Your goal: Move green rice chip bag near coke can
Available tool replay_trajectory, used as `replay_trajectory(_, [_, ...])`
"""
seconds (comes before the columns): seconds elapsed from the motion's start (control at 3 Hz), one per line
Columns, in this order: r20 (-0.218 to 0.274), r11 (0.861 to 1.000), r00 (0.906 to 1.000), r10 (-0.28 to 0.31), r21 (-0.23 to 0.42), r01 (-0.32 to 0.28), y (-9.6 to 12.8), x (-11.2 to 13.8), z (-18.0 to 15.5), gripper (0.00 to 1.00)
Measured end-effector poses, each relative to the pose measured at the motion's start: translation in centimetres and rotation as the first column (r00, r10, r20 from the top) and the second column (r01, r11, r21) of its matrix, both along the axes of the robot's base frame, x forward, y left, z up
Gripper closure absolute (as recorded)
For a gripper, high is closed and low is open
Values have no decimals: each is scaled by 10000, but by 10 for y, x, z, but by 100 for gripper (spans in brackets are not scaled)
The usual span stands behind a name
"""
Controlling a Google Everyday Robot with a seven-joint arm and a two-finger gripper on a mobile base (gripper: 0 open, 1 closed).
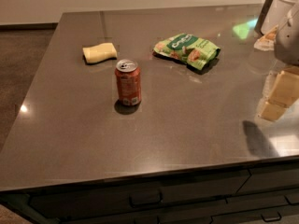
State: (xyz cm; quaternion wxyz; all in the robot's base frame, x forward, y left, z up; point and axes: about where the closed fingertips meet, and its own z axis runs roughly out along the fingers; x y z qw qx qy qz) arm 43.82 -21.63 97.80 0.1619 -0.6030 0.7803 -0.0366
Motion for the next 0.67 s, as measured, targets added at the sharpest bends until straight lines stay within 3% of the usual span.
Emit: replay_trajectory(0.67, [229,9998,9997,21,220,-26,2,8,2,0])
